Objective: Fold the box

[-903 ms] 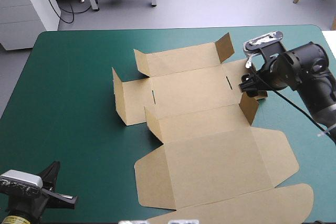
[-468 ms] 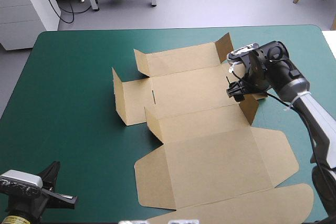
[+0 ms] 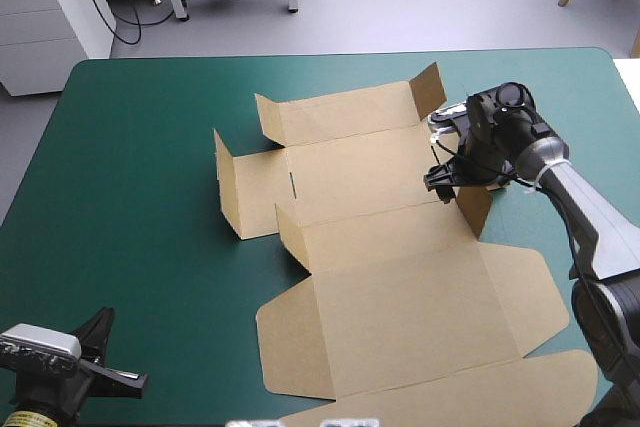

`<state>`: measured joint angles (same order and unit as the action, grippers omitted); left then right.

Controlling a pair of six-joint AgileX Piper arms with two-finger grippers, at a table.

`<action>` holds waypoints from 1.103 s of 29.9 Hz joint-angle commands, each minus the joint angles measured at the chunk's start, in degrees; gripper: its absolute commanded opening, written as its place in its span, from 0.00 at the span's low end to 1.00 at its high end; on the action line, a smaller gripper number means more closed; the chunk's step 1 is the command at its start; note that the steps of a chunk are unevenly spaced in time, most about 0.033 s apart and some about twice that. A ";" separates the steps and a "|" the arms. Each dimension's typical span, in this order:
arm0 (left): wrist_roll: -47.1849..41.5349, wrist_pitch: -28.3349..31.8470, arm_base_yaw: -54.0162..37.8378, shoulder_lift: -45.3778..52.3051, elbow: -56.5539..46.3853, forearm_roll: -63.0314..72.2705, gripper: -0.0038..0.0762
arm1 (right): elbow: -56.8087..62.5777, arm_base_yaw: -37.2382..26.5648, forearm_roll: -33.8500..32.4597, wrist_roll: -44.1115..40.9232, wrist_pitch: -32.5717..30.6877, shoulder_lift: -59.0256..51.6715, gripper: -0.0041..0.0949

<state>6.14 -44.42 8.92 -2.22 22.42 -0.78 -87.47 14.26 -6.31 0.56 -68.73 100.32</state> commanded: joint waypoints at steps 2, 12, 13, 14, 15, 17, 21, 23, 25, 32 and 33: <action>-0.53 4.29 -0.03 -0.91 1.43 0.05 0.04 | -1.39 -3.38 5.14 3.38 0.77 -2.28 0.90; -0.53 4.29 -0.03 -0.91 1.43 0.05 0.04 | -1.39 -4.68 7.21 5.78 -0.23 -2.28 0.90; -0.53 4.29 -0.03 -0.91 1.43 0.05 0.04 | -1.29 -4.68 7.21 5.78 -0.23 -2.28 0.90; -0.53 4.29 -0.03 -0.91 1.43 0.05 0.04 | -1.14 -4.68 7.21 5.83 -0.23 -2.28 0.90; -0.53 4.29 -0.03 -0.91 1.43 0.05 0.04 | -1.03 -4.68 7.21 5.96 -0.23 -2.17 0.90; -0.53 4.29 -0.03 -0.91 1.43 0.05 0.04 | -0.31 -4.68 7.21 6.42 -0.23 -1.88 0.90; -0.53 4.29 -0.03 -0.91 1.43 0.05 0.04 | 0.89 -4.68 7.21 6.42 -0.23 -0.27 0.90; -0.53 4.29 -0.03 -0.91 1.43 0.05 0.04 | 1.01 -4.68 7.10 6.42 -0.23 0.62 0.90; -1.06 4.29 -0.03 -0.91 1.43 0.05 0.04 | 1.01 -4.68 7.21 6.85 -0.12 1.17 0.89; -1.11 4.29 -0.03 -0.91 1.43 0.05 0.04 | 1.01 -4.68 6.68 7.03 0.80 1.79 0.73; -1.11 4.29 -0.03 -0.91 1.43 0.05 0.04 | 1.01 -4.68 6.69 7.04 0.80 1.79 0.66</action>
<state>5.65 -44.42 8.92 -2.22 22.42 -0.78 -85.14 9.90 0.71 7.21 -68.25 104.49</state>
